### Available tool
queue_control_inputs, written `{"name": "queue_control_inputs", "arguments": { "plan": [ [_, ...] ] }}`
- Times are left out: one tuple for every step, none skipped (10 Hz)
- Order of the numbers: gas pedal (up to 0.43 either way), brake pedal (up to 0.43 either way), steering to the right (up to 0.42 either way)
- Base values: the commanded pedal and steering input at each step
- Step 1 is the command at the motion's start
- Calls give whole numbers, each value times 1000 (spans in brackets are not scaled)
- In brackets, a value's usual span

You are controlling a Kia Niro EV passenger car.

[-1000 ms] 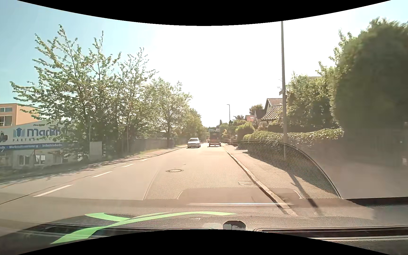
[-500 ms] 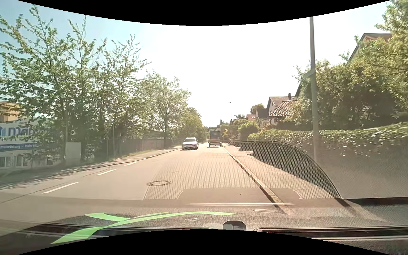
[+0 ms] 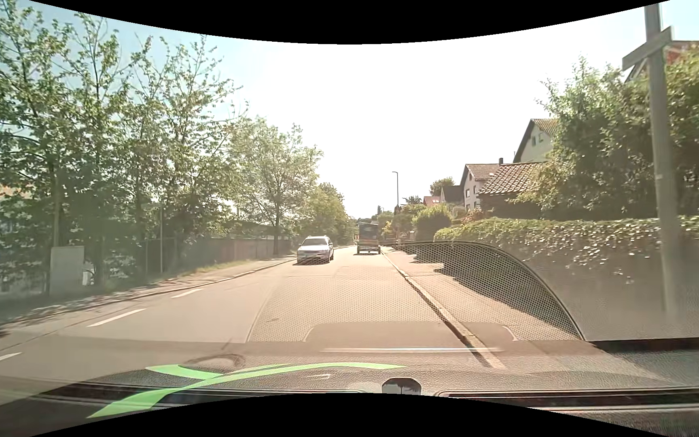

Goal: Follow the waypoints while adhering to traffic rules and regulations

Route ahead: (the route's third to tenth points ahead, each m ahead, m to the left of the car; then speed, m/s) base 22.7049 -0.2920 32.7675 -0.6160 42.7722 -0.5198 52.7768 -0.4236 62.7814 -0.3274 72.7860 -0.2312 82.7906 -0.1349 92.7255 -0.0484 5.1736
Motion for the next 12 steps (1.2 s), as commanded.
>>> {"name": "queue_control_inputs", "arguments": {
  "plan": [
    [59,0,-5],
    [59,0,-6],
    [59,0,-6],
    [59,0,-6],
    [59,0,-6],
    [47,0,-8],
    [47,0,-8],
    [39,0,-11],
    [28,0,-11],
    [20,0,-10],
    [20,0,-10],
    [20,0,-11]
  ]
}}
